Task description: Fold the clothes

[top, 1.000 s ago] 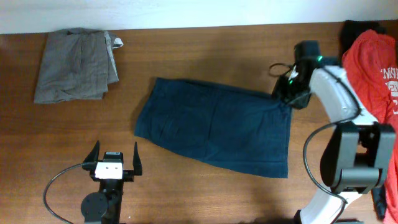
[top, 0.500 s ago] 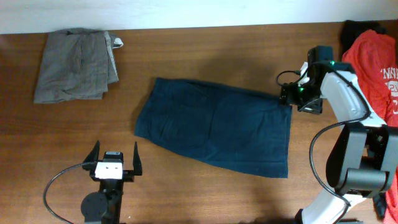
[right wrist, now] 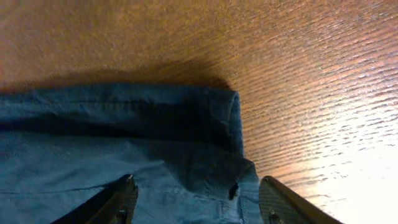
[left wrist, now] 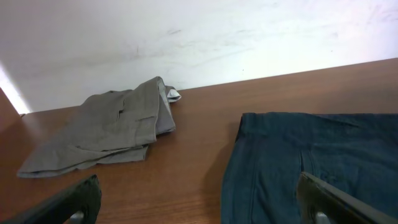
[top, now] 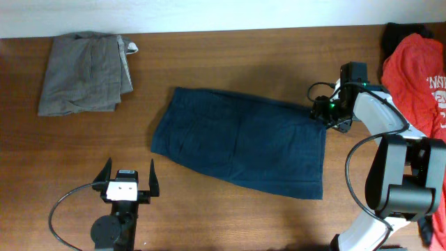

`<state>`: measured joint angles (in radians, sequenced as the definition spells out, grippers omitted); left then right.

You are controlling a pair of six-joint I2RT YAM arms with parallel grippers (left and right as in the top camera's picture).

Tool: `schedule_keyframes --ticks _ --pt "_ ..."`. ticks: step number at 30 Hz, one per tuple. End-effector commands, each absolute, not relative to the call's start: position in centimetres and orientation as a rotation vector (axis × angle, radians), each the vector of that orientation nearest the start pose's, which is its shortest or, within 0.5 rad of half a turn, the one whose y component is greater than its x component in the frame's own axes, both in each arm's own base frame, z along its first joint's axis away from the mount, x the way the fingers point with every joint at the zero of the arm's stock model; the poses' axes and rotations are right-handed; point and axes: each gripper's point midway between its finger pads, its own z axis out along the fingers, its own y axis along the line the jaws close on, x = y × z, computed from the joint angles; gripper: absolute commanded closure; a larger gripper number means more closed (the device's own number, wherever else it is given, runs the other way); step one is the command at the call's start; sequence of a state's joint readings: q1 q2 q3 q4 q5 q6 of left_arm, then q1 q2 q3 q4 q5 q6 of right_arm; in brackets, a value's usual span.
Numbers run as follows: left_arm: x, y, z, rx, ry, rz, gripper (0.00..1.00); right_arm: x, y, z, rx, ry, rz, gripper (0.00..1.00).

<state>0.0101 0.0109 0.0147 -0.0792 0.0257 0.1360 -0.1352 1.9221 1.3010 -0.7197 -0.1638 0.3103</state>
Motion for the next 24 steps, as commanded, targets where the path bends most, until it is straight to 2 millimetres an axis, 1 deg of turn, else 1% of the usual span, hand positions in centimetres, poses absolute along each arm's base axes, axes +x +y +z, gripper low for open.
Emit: schedule_keyframes --ticks 1,3,5,8,11,12,18,22,24 --pt "24.6 0.0 15.7 0.128 1.645 0.11 0.01 39.9 -2.3 2.2 0.698 2.853 0.304 0.37" --pt "24.6 0.0 15.7 0.128 1.645 0.11 0.01 39.8 -2.3 1.7 0.722 2.86 0.305 0.37" --pt "24.6 0.0 15.7 0.128 1.645 0.11 0.01 39.8 -2.3 1.2 0.727 2.869 0.305 0.41" --pt "24.6 0.0 15.7 0.128 1.645 0.11 0.01 40.0 -2.4 0.7 0.727 2.868 0.304 0.59" --pt "24.6 0.0 15.7 0.128 1.645 0.11 0.01 40.3 -2.5 0.8 0.721 2.853 0.3 0.67" --pt "24.6 0.0 15.7 0.128 1.645 0.11 0.01 40.7 -2.5 0.9 0.716 2.838 0.301 0.73" --pt "24.6 0.0 15.7 0.128 1.645 0.11 0.01 42.5 -2.8 1.4 0.688 2.766 0.306 0.96" --pt "24.6 0.0 15.7 0.128 1.645 0.11 0.01 44.2 -3.1 1.9 0.671 2.695 0.31 0.96" --pt "24.6 0.0 15.7 0.128 1.645 0.11 0.01 45.4 -3.3 2.5 0.657 2.64 0.307 0.96"
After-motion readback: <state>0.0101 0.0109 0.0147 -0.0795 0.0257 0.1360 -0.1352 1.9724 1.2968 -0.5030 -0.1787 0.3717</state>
